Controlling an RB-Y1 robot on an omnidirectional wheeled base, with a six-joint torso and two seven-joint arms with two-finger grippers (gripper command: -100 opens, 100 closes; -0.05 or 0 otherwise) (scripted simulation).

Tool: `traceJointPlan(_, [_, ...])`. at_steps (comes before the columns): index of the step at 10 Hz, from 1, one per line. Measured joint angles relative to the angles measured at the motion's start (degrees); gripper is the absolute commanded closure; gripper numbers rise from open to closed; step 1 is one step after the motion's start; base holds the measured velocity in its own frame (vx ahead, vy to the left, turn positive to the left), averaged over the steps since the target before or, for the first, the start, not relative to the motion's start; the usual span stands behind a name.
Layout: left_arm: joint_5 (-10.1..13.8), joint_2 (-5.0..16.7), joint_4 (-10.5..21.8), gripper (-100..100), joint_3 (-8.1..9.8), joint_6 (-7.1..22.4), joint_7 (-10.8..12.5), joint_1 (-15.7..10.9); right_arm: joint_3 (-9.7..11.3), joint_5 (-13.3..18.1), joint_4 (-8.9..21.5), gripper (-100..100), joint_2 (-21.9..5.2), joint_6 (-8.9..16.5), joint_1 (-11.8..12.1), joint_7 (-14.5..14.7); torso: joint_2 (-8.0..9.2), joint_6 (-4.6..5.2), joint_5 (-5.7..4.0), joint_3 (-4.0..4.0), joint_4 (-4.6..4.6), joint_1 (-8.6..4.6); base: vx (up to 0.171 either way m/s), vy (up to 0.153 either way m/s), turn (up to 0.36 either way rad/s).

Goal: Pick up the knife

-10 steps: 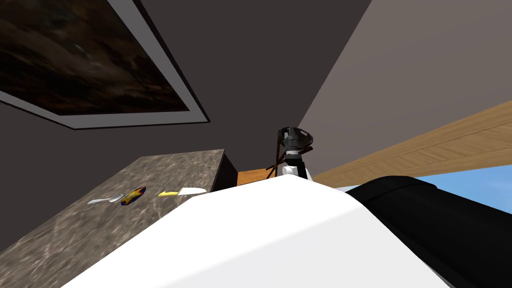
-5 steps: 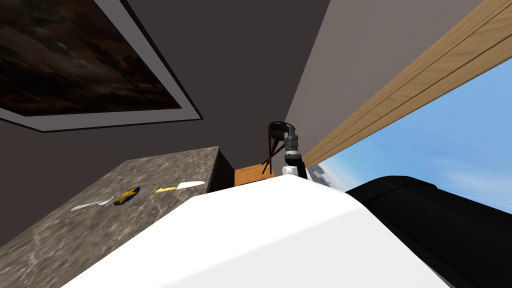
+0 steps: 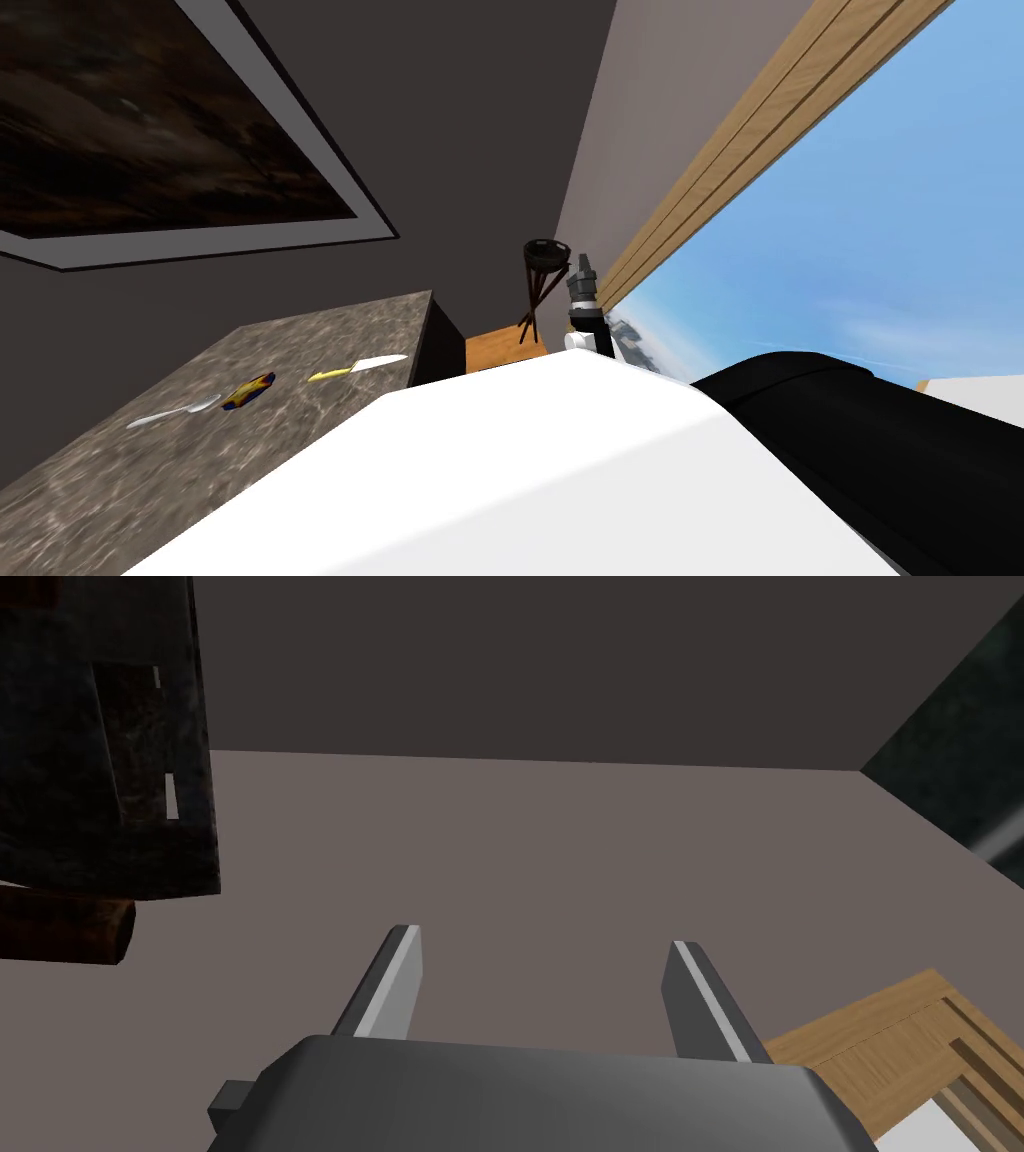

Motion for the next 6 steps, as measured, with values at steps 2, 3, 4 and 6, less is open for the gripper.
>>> traceJointPlan(2, [0.55,-0.33,3.33,-100,0.74,3.60,-0.25,-4.59,0.01,0.00,0.00,0,0.01,0.00,-0.03,0.00,0.52,0.05,-0.04,0.29,0.10,-0.16,-0.176,-0.048,-0.198])
traceJointPlan(3, [0.61,-0.50,3.73,-100,1.00,5.28,-0.32,-6.25,0.00,0.00,0.00,0,0.00,0.00,-0.01,0.00,0.35,-0.01,-0.03,0.20,0.08,-0.11,-0.031,-0.005,0.042])
traceJointPlan(4, [0.77,-0.47,3.89,-100,1.09,6.38,-0.37,-6.89,0.00,0.00,0.00,0,0.00,0.00,0.00,0.00,0.07,-0.02,-0.01,0.04,0.01,-0.01,-0.160,-0.082,-0.398])
traceJointPlan(6, [1.87,-0.61,7.18,-100,2.11,9.37,-0.83,-10.67,0.01,0.00,0.00,0,0.01,0.00,-0.03,0.00,0.53,0.01,-0.06,0.29,0.10,-0.21,-0.183,-0.044,-0.143])
